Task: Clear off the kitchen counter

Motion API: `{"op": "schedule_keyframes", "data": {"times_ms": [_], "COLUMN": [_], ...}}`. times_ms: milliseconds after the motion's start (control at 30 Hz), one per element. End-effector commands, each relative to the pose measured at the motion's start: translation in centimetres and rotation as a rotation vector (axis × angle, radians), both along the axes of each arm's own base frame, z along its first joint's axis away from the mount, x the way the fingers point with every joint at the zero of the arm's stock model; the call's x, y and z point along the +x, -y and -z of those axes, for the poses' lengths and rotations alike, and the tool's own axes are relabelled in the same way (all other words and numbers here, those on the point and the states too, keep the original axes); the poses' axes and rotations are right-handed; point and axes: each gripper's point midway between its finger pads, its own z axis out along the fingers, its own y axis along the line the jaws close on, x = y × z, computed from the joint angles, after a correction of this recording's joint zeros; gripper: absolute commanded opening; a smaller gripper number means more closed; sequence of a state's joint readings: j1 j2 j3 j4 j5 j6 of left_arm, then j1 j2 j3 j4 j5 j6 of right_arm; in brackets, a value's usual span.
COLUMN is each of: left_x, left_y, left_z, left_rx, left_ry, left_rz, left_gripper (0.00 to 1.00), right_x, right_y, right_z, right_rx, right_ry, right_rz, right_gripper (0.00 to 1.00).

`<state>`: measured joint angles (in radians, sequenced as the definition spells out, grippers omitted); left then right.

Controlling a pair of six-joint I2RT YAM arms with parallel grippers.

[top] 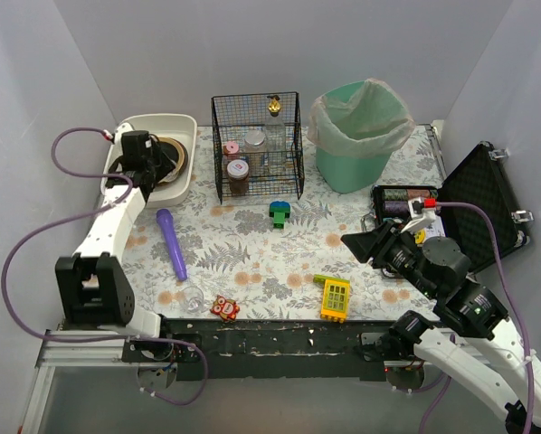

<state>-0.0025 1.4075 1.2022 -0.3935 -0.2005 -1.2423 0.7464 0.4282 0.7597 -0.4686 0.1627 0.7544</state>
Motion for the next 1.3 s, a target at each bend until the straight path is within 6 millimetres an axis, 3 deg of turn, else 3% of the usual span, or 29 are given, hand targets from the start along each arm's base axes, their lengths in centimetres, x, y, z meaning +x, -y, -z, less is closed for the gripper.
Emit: {"op": "schedule_keyframes", "data": {"times_ms": [0, 133, 300, 533, 1067, 1133, 1267], "left_x": [3.1, 4.8, 6.0, 5.8, 5.6, 5.6, 5.4], "left_y": [-1.2, -1.9, -2.9, -2.6, -1.9, -1.9, -2.0], "left_z": [1.6, 3.5, 4.3, 7.4, 11.1, 11.9, 12.8], "left_rx": [0.138, 0.195, 0.242, 0.257, 0.258, 0.251, 0.251], "left_ry": [-0.050, -0.079, -0.095, -0.167, -0.346, -0.378, -0.405], "left_rz": [0.040, 0.044, 0.013, 0.065, 0.153, 0.156, 0.152], "left_gripper": [0.00, 0.00, 0.00, 0.00, 0.00, 0.04, 0.39], "right_x": [0.1, 0.0, -0.1, -0.2, 0.0, 0.0, 0.0], "right_y": [0.9, 1.2, 1.3, 1.3, 0.2, 0.2, 0.3], "right_z": [-1.3, -1.0, -0.8, -0.4, 1.0, 1.0, 1.2], "right_rx": [-0.003, -0.010, -0.014, -0.024, -0.039, -0.037, -0.044], "right_ry": [0.047, 0.047, 0.040, 0.027, -0.012, -0.011, -0.018], "right_rz": [0.029, 0.039, 0.039, 0.036, 0.003, 0.001, 0.002], "right_gripper": [0.53, 0.52, 0.52, 0.52, 0.52, 0.52, 0.52]}}
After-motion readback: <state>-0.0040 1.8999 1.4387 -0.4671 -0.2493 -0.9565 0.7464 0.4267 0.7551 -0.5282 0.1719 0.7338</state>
